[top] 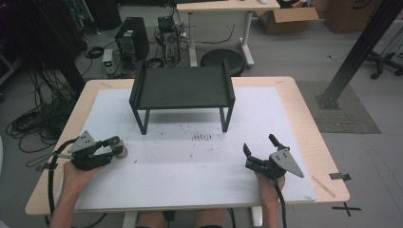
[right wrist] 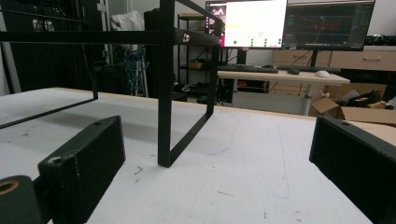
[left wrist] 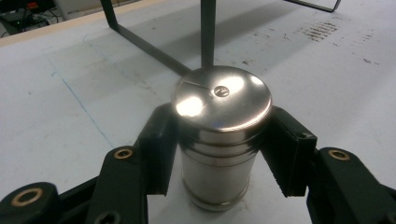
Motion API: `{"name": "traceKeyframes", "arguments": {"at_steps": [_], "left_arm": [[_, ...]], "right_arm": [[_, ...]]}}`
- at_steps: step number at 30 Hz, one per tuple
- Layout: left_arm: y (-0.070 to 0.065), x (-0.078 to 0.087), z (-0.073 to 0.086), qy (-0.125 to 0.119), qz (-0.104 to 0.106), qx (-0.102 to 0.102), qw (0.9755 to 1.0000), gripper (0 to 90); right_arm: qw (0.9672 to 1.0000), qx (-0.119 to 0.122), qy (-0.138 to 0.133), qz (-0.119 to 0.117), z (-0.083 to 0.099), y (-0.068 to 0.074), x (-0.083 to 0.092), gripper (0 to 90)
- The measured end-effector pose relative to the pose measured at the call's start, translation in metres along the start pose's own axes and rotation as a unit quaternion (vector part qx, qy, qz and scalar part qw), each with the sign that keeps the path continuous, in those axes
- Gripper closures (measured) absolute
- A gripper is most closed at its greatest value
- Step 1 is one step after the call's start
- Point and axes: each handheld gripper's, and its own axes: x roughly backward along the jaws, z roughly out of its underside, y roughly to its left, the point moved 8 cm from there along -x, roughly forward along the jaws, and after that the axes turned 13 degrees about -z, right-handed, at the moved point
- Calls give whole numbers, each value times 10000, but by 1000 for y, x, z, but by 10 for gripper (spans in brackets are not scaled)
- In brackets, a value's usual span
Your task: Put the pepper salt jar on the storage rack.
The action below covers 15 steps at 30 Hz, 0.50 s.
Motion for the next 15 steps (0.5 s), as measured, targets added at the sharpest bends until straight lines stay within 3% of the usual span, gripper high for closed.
{"name": "traceKeyframes", "arguments": {"at_steps": [15], "left_arm": [[-1, -1, 0, -41, -25, 9, 10000, 491]], "right_arm": [[10000, 2, 15, -9, 0, 0, 0, 31]]}}
